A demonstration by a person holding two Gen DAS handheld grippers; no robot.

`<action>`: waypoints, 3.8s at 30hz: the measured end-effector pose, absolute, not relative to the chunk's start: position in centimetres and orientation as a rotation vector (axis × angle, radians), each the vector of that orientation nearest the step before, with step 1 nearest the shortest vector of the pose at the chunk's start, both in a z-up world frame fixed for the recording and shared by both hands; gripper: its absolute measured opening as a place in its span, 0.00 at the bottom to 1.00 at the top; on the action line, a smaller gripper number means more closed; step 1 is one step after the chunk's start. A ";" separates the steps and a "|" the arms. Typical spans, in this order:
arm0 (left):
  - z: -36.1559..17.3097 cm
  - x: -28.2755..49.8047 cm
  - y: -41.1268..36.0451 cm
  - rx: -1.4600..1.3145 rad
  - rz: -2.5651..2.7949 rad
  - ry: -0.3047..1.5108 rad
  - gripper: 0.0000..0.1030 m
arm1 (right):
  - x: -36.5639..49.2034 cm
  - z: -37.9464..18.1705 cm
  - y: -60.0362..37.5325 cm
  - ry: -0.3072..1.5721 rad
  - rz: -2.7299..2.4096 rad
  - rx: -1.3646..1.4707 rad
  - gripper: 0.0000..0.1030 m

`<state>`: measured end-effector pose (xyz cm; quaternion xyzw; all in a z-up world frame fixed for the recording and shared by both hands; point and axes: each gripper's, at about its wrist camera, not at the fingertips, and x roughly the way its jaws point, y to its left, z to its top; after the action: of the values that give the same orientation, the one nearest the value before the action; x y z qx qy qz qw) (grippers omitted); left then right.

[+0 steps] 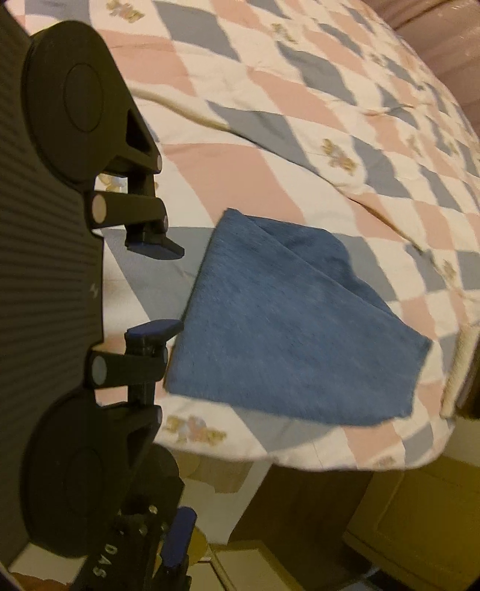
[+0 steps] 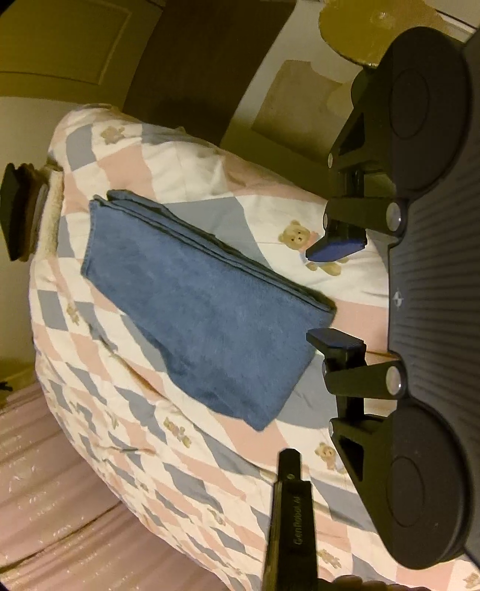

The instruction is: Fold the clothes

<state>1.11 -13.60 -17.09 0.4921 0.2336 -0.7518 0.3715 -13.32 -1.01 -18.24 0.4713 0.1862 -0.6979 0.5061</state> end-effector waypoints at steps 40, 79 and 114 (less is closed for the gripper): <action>-10.1 4.5 -12.3 1.165 -2.008 0.503 0.37 | -10.9 -11.1 -3.4 0.596 -1.709 0.967 0.66; -26.1 2.9 -13.9 1.541 -2.209 -0.533 0.42 | -8.7 -23.3 -6.5 0.967 -1.499 0.746 0.68; -26.4 -3.2 -22.7 1.733 -2.395 -0.779 0.12 | -17.4 -23.2 -15.6 0.930 -0.957 0.666 0.18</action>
<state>-3.20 -22.68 -26.35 0.5663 -0.2546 -0.7828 0.0421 -17.44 -15.59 -23.24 0.3031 0.4231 -0.4355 0.7345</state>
